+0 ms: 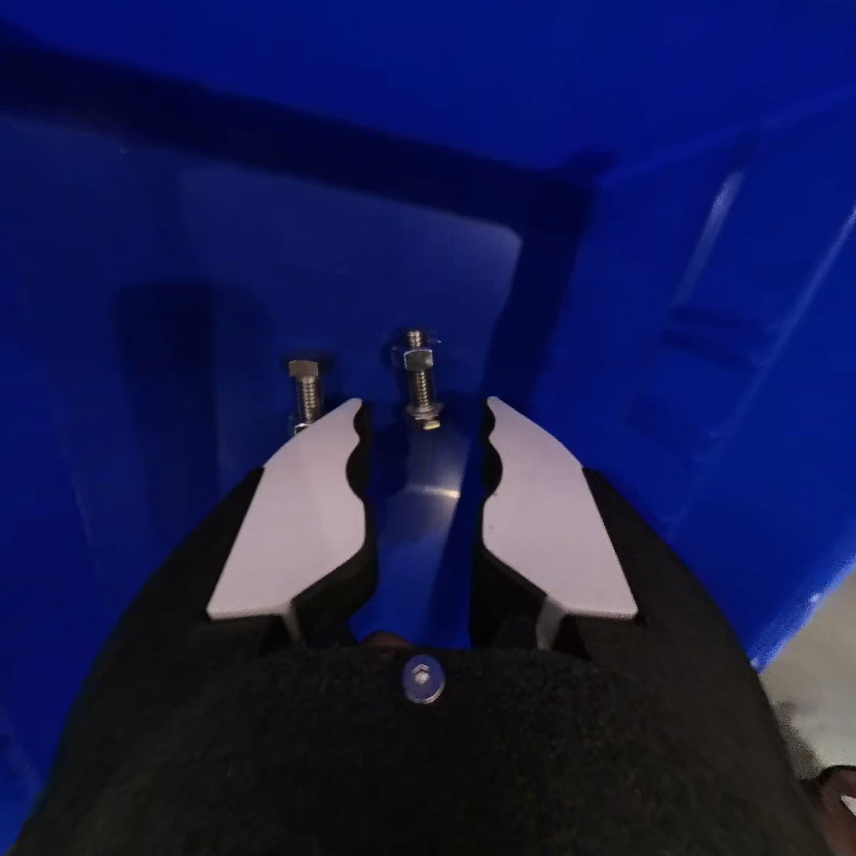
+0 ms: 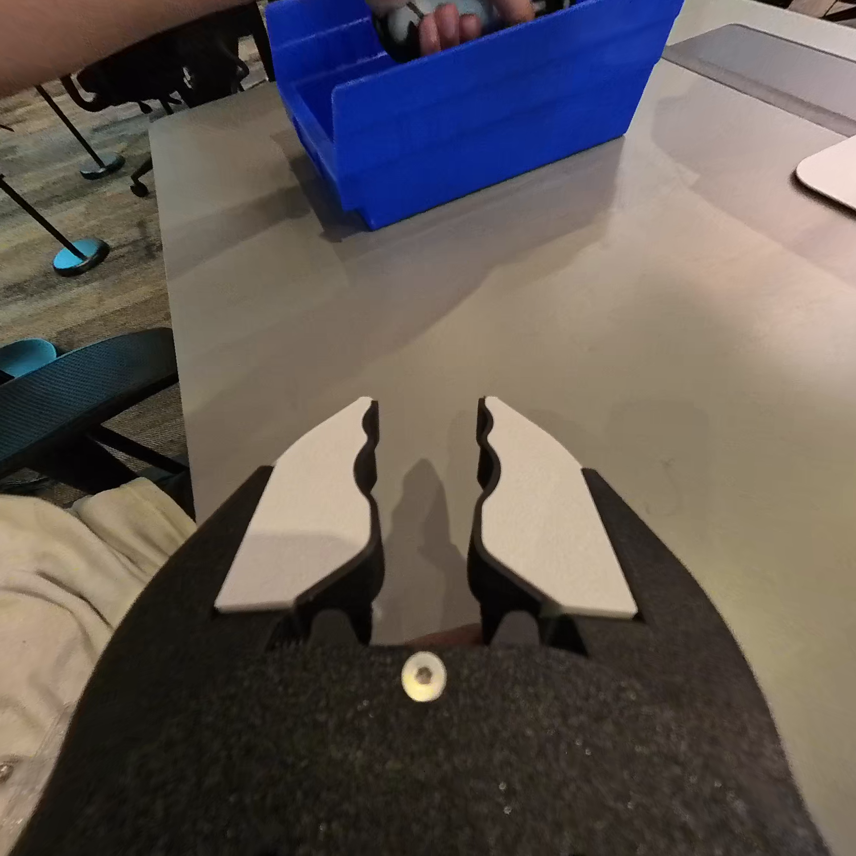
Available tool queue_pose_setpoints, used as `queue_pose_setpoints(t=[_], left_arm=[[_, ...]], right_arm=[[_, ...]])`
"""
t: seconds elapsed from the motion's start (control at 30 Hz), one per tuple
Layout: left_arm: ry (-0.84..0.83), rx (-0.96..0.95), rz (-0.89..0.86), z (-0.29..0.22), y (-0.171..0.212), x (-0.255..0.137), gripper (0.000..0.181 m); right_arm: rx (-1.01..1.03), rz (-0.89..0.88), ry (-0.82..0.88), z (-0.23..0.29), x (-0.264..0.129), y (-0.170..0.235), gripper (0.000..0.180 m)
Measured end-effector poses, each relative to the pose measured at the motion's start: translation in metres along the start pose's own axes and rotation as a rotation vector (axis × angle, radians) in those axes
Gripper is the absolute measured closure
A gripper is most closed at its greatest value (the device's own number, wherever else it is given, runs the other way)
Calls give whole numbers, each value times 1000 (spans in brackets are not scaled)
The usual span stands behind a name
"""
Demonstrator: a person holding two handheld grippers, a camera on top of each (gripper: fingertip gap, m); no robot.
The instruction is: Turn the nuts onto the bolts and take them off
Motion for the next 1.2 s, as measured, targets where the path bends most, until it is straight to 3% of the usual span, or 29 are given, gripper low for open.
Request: queue_pose_setpoints(t=[0.13,0.2,0.4,0.6,0.73,0.9,1.03,1.2], left_arm=[[-29,-11,6,1,-2,1,140],[-53,0,-2,3,-2,2,162],[-40,83,9,5,2,1,162],[-88,336,-179,25,-8,-17,162],[122,496,-449,13,0,-69,162],[484,718,-716,-31,56,-135,163],[712,961,-784,-89,119,-154,163],[799,1247,-711,-161,178,-141,163]], right_arm=[[1,11,-8,1,1,3,140],[-1,19,-11,2,2,5,140],[-6,17,-14,3,-1,3,141],[-13,-1,12,-2,-11,-4,142],[-6,-30,34,-10,-23,-13,142],[-10,-71,76,-22,-39,-22,144],[-18,-134,62,-23,-47,-32,146],[-39,-265,-64,-14,-47,-42,144]])
Point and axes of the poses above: each gripper's, where its closed fingertips meet, x out along the fingers, y out of its underside, z = x × y across the jaws, the point moved 2 cm from there along -x, back along the fingers, and after that the axes turned 1 degree about -x, right-handed, at the moved point
